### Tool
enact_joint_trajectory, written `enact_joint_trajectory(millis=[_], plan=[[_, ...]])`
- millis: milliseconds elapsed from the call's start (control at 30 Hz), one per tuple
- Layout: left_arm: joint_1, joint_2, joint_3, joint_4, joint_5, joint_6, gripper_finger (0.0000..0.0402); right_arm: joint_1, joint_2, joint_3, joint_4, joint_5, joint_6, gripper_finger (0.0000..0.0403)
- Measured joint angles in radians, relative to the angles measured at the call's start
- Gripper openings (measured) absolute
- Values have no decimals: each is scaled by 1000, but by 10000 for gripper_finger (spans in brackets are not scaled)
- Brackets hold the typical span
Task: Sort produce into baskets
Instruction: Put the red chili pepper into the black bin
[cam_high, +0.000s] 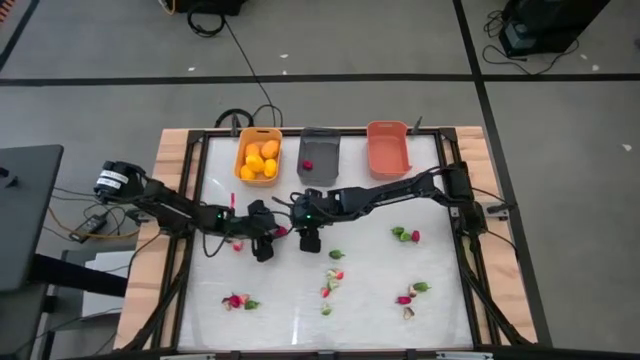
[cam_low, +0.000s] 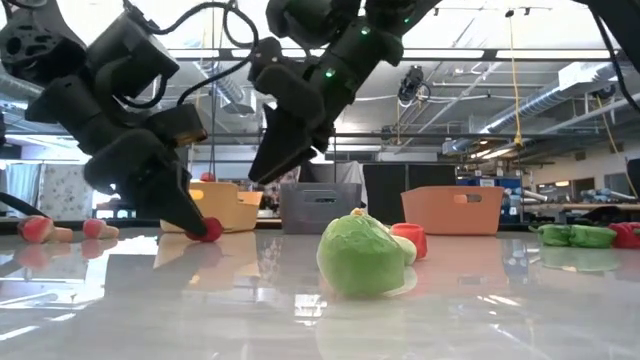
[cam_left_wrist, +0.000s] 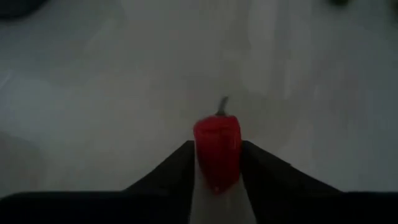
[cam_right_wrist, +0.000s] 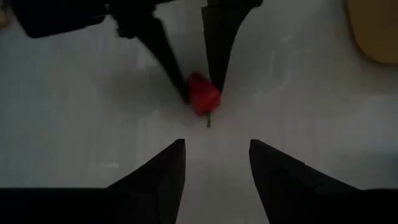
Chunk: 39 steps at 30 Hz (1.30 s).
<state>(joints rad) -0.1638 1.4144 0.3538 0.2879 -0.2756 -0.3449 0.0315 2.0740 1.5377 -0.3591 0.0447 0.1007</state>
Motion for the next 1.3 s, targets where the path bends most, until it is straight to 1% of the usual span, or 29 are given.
enact_joint_trajectory(millis=[100,200,367,433,533,667,767,833,967,1100,1200,1300], plan=[[30,-2,0,-3,0,-2,101,3,-28,-64,42,16,37,190],[69,-2,1,-3,16,0,83,7,-61,-149,106,15,86,190],[141,-2,30,-8,87,29,76,18,-115,-295,248,17,167,189],[167,-2,61,-31,94,52,76,23,-134,-347,300,25,191,189],[201,-2,142,-150,108,116,75,28,-165,-415,330,74,225,189],[250,-2,314,-389,123,225,75,28,-196,-495,338,135,264,189],[303,-2,443,-550,137,326,75,27,-210,-554,405,192,303,189],[351,-2,520,-617,167,388,75,26,-213,-591,469,212,315,189],[466,-2,645,-675,230,462,75,26,-213,-636,576,205,320,189],[552,13,720,-665,241,517,78,26,-213,-646,582,190,316,189],[589,63,762,-646,246,532,93,25,-213,-646,587,190,307,189],[612,140,805,-671,269,550,117,24,-213,-646,587,190,308,189]])
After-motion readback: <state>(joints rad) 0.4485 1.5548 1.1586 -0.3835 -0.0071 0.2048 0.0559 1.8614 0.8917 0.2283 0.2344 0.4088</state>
